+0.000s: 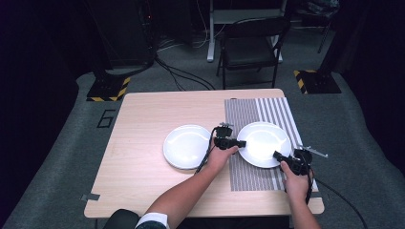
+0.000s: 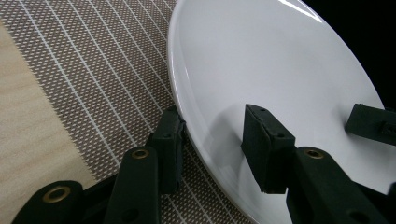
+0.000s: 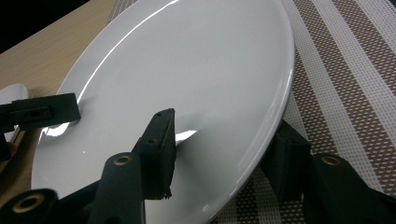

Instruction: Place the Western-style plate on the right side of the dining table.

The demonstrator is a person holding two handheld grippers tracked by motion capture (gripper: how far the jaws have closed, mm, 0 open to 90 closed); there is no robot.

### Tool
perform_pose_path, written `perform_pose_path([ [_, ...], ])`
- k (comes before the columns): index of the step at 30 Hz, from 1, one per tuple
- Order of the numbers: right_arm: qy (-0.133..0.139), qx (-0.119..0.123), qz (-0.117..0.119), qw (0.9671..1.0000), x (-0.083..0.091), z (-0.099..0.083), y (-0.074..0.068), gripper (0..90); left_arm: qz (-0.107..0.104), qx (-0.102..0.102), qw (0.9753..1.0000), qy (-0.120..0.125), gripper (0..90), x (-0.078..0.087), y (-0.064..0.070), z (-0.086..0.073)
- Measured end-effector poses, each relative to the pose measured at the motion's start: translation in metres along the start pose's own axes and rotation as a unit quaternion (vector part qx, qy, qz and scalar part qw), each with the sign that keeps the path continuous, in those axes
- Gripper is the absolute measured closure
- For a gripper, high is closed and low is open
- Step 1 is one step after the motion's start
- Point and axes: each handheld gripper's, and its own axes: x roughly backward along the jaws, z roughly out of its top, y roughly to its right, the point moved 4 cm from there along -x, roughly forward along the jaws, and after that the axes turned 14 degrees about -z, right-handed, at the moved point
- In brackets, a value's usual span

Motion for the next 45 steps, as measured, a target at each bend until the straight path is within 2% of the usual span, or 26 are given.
perform_pose_path([
  [16, -0.006, 0.000, 0.002, 1.0000, -0.011, 0.000, 0.004, 48.6, 0.012, 0.005, 0.9999, -0.005, 59.5, -0.007, -0.004, -0.002],
  [18, -0.007, 0.005, -0.007, 0.9999, -0.013, -0.001, 0.006, 48.4, 0.016, -0.003, 0.9997, -0.016, 59.5, -0.008, -0.004, -0.004],
  [23, -0.009, -0.001, -0.006, 0.9999, -0.013, -0.001, 0.007, 48.2, 0.015, -0.002, 0.9998, -0.013, 59.6, -0.008, -0.004, -0.003],
  [29, -0.007, 0.011, -0.015, 0.9998, -0.014, 0.000, 0.007, 47.7, 0.016, -0.002, 0.9997, -0.016, 59.3, -0.010, -0.004, -0.004],
  [40, -0.008, 0.010, -0.026, 0.9996, -0.013, 0.001, 0.010, 45.9, 0.012, 0.006, 0.9998, -0.015, 58.5, -0.010, -0.004, -0.005],
  [41, -0.006, 0.019, -0.039, 0.9990, -0.013, 0.002, 0.011, 46.3, 0.017, -0.002, 0.9997, -0.017, 58.5, -0.011, -0.003, -0.005],
  [45, -0.005, 0.030, -0.045, 0.9985, -0.012, 0.002, 0.012, 46.8, 0.017, -0.002, 0.9997, -0.017, 58.7, -0.011, -0.003, -0.005],
])
